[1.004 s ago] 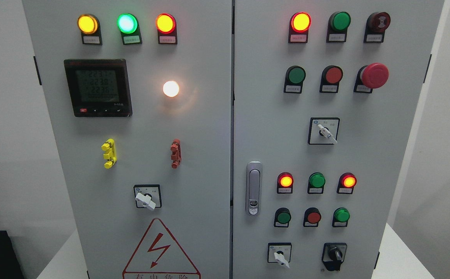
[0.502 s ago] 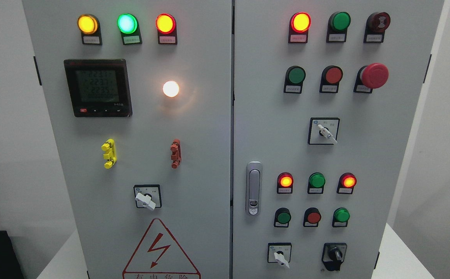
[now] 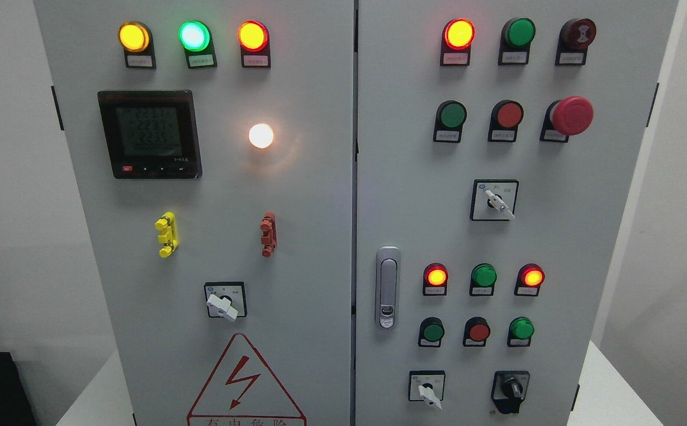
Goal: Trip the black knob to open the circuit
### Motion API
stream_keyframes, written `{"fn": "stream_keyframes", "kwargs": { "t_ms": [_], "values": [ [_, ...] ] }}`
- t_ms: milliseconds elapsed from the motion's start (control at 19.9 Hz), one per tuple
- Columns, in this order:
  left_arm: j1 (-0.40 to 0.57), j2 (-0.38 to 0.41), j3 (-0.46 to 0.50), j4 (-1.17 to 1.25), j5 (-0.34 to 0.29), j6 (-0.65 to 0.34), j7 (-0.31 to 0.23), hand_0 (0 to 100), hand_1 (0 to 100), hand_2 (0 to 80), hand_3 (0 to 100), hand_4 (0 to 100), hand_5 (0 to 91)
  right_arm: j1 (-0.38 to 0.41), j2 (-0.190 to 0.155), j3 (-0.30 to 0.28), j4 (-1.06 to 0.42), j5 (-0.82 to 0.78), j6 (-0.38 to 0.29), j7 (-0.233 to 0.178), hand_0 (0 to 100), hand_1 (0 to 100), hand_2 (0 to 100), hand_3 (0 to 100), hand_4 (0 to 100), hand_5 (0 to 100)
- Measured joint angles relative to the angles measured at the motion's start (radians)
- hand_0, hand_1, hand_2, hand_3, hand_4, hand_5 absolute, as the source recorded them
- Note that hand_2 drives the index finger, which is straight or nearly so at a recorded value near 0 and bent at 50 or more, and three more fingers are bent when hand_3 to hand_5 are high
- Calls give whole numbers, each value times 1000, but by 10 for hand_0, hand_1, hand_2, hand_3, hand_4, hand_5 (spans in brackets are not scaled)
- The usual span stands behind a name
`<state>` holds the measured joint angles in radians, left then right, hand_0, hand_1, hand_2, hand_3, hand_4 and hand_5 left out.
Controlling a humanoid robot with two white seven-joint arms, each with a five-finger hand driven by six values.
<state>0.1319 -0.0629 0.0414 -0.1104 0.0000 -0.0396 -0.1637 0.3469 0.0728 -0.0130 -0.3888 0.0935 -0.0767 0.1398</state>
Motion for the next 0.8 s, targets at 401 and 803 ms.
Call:
{"fn": "stream_keyframes", "kwargs": {
  "t_ms": [401, 803],
  "values": [
    [0, 0, 0, 0, 0, -1, 0, 120, 389, 0, 0, 0, 0, 30, 6, -48, -71, 29, -222, 17, 0, 108, 0, 136, 119, 0],
    [0, 0, 0, 0, 0, -4, 0, 120, 389, 0, 0, 0, 0, 38, 11, -73, -195, 36, -389, 17, 0, 69, 0, 474, 362, 92]
  ]
}}
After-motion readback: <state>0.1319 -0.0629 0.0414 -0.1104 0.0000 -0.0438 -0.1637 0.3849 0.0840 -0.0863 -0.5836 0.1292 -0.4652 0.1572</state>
